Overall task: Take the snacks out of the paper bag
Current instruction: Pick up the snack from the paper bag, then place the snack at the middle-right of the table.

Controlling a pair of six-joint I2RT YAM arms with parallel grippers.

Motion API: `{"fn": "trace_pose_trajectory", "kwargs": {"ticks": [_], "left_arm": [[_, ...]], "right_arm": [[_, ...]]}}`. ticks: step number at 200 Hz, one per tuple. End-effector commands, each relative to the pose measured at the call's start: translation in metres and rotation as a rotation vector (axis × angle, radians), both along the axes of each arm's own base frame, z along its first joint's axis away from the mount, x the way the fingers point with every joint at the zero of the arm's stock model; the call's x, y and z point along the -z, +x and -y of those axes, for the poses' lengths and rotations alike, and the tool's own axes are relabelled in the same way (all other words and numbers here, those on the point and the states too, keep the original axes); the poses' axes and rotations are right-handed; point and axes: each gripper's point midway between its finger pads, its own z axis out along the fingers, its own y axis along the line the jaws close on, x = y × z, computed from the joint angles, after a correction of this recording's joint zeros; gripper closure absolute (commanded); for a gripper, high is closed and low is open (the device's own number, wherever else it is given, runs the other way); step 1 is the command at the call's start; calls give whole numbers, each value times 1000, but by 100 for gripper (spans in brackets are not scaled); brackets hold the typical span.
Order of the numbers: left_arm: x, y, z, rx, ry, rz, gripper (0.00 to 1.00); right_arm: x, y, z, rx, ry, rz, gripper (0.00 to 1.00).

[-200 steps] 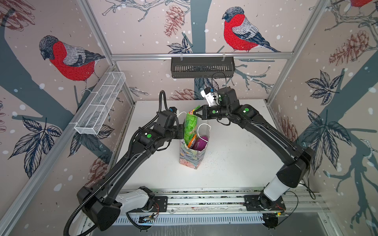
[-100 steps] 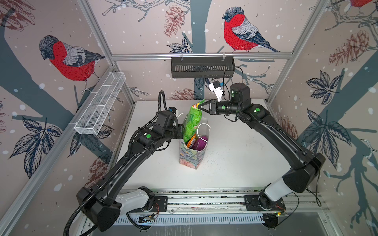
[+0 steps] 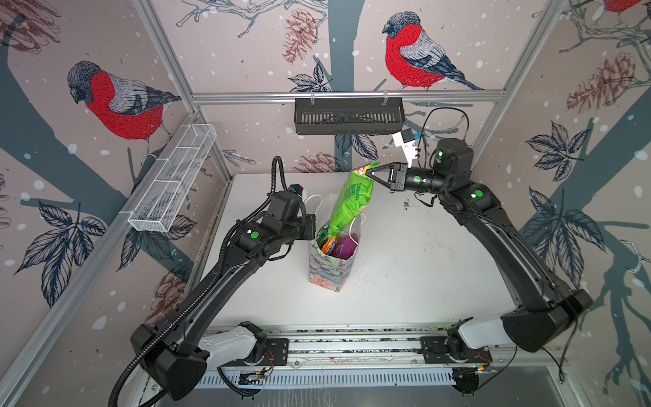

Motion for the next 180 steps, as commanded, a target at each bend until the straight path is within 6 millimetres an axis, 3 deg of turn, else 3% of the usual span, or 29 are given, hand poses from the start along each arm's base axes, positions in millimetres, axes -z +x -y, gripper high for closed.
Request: {"fn": "trace_pose_trajectory", "kwargs": {"ticks": [1,42,115,140,148,180], "left_arm": [[-8,4,4,12,-17,27,100],[-8,5,6,15,-19,25,100],[-10,6,5,11,-18,34,100],[-13,8,5,12,-19,42,100],[-15,9,6,14,-20,47,100],[-16,11,7,16,-17,47,100]], "right_arm": [[-34,-13,10,-59,114,100,100],[-57,-22,45,-82,273,134,100],[-55,18,120,287,117,186,100],[-32,36,139,443,-33,146,100],[-9,52,146,496,-94,88,100],[43,70,169,635,-289,-14,100]]}}
